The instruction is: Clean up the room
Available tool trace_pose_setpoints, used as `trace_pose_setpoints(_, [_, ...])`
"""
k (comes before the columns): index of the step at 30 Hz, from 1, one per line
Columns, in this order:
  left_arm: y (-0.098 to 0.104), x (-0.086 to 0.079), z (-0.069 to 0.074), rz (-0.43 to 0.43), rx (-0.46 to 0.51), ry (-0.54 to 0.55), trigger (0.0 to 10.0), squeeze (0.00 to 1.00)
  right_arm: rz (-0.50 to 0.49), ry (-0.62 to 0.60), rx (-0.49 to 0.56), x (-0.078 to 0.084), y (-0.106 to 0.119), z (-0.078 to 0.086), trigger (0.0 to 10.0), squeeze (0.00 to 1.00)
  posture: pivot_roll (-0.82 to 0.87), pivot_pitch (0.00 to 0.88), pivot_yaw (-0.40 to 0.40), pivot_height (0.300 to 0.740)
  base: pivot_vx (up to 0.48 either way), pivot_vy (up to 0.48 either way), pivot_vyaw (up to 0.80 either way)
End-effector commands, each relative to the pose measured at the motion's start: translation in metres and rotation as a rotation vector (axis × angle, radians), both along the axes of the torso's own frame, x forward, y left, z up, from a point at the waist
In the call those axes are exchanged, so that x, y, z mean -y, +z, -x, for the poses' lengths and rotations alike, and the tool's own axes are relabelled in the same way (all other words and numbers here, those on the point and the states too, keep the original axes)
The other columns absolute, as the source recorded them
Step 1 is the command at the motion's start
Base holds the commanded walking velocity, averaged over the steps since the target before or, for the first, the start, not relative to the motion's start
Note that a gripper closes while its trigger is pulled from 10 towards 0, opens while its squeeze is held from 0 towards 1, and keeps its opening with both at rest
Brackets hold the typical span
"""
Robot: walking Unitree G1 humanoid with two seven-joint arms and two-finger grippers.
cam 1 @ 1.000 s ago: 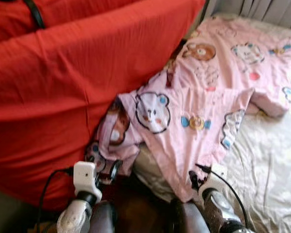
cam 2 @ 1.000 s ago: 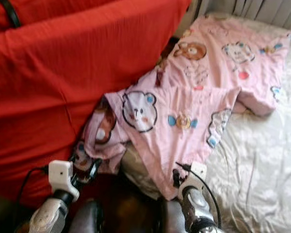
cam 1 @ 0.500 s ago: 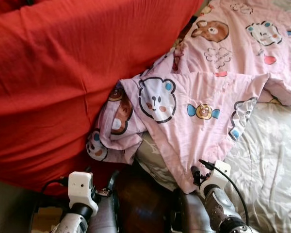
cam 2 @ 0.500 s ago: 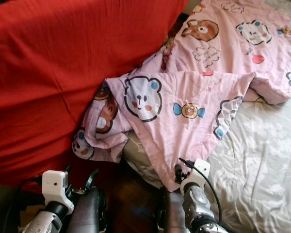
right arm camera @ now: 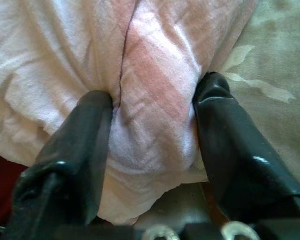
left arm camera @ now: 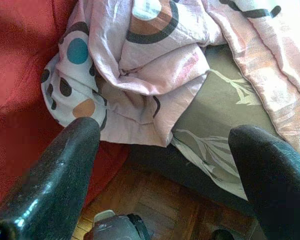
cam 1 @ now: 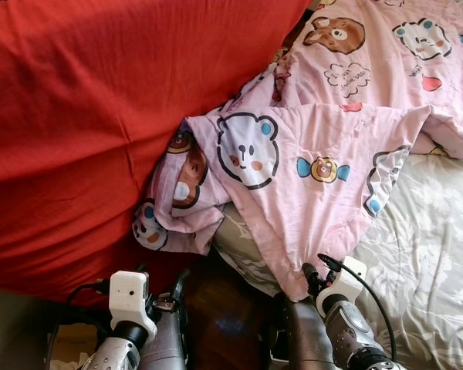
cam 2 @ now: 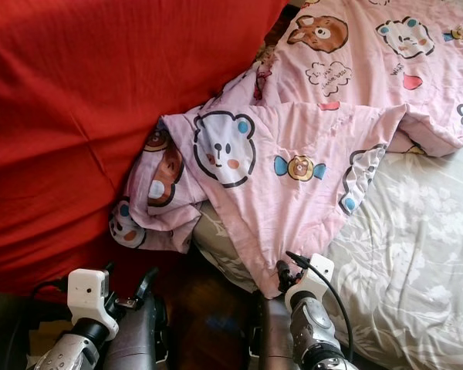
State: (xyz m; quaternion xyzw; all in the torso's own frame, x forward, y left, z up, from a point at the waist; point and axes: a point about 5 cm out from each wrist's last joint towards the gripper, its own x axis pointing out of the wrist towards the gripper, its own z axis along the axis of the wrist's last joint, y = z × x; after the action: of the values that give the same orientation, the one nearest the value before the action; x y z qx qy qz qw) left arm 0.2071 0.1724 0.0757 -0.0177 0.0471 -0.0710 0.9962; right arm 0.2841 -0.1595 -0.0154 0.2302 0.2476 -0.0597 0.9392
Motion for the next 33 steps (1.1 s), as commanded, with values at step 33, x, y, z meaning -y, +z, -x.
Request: trace_pose_setpoints(33, [-0.031,-0.009,-0.066,-0.003,-0.06,0.045,10.0,0.0,0.045,-0.09,0.152,0.037,0.016,-0.005,0.0,0.0,-0.01,0.0,-0.036,0.62,0.0,0.0,0.0])
